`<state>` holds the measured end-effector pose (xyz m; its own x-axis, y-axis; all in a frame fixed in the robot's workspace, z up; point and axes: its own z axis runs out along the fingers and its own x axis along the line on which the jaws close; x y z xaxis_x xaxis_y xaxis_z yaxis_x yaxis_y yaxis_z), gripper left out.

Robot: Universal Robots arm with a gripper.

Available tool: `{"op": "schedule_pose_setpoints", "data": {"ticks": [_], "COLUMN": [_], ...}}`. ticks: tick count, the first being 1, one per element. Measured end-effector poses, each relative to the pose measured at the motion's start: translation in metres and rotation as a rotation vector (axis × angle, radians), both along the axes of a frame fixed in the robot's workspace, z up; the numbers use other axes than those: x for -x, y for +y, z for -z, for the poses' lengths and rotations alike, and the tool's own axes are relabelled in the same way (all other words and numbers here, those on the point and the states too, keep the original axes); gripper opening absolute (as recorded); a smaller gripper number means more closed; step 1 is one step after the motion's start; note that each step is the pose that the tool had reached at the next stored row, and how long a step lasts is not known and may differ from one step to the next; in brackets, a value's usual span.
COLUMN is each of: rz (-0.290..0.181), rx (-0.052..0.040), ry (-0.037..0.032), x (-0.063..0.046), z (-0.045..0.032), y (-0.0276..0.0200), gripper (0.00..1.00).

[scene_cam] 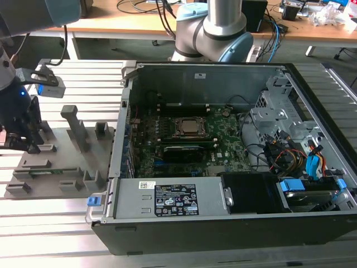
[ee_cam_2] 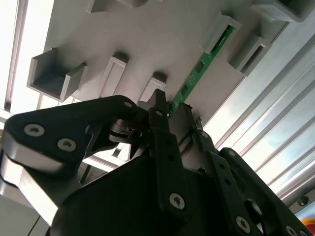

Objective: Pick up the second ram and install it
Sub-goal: 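Pick up the second ram and move it above second insertion slot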

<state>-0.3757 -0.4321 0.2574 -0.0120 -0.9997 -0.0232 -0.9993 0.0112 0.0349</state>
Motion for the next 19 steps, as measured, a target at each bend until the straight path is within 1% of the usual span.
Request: {"op": "schedule_pose_setpoints", "data": {"ticks": [1,2,4,5,7,10,12,13,15,17,19], "rz": [-0.001,-0.003,-0.005,-0.009,-0.013,-0.017,-0.019,-0.019,-0.019,-0.019,-0.009], "rx": [0.0,0.0,0.0,-0.0001,0.0004,0.0008,0.0021,0.0023,0.0026,0.0035,0.0036], "ry": [0.0001,0.0,0.0001,-0.0001,0.0,0.0,0.0001,0.0002,0.0,0.0,0.0001], "x": [0.0,0.0,0.0,0.0,-0.001,-0.007,-0.009,-0.009,-0.009,-0.009,-0.009], "z": [0.0013,0.0049,0.0084,0.0121,0.0156,0.0208,0.0308,0.0333,0.0373,0.0431,0.0493], "y": [-0.0012,-0.0047,-0.0075,-0.0097,-0.0114,-0.0122,-0.014,-0.0148,-0.0178,-0.0225,-0.0236], "gripper": [0.3,0.3,0.3,0.3,0.3,0.3,0.3,0.3,0.3,0.3,0.3]}}
